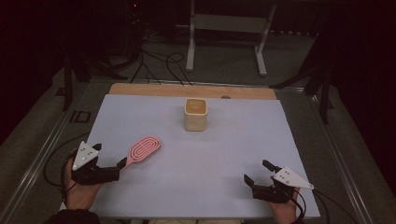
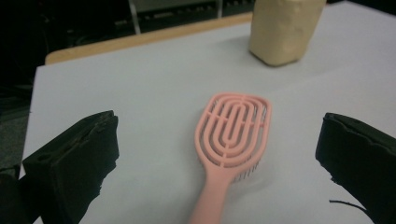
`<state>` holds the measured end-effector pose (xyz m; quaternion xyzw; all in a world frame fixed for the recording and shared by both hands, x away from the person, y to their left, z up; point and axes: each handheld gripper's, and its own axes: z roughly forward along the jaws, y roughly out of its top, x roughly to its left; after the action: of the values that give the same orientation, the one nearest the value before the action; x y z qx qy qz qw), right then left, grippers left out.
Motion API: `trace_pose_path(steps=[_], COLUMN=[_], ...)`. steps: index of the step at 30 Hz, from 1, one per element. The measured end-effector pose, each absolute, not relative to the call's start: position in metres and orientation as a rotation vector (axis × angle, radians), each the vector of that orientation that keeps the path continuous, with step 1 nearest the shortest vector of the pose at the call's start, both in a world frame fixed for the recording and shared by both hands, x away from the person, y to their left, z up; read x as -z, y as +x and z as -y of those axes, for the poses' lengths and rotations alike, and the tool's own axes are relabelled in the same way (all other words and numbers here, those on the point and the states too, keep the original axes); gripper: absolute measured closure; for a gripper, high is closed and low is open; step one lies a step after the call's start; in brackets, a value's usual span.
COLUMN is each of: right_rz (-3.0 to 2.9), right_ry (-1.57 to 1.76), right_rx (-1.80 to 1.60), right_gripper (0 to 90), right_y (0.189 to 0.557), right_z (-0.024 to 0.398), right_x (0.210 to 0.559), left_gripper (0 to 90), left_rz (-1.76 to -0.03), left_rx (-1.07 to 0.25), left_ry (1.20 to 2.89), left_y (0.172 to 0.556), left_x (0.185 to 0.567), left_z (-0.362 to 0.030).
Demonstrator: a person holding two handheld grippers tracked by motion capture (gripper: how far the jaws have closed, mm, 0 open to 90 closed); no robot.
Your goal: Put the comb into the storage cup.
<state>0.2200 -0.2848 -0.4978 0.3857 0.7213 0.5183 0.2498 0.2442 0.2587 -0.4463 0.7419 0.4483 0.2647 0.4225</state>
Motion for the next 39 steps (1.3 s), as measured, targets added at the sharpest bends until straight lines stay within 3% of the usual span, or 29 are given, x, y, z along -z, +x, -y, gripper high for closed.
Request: trace_pose_path(steps=[39], right_rz=[-1.959], right_ry=[1.063], right_rx=[-1.412], right_gripper=[8.4], right_y=[0.22], right_z=[0.286], right_x=[0.498], left_gripper=[0.1], left_rz=[-1.145], left_rx=[-0.458], left_ry=[2.305], left_y=[0.306], left_x=[0.466], left_z=[-0.236])
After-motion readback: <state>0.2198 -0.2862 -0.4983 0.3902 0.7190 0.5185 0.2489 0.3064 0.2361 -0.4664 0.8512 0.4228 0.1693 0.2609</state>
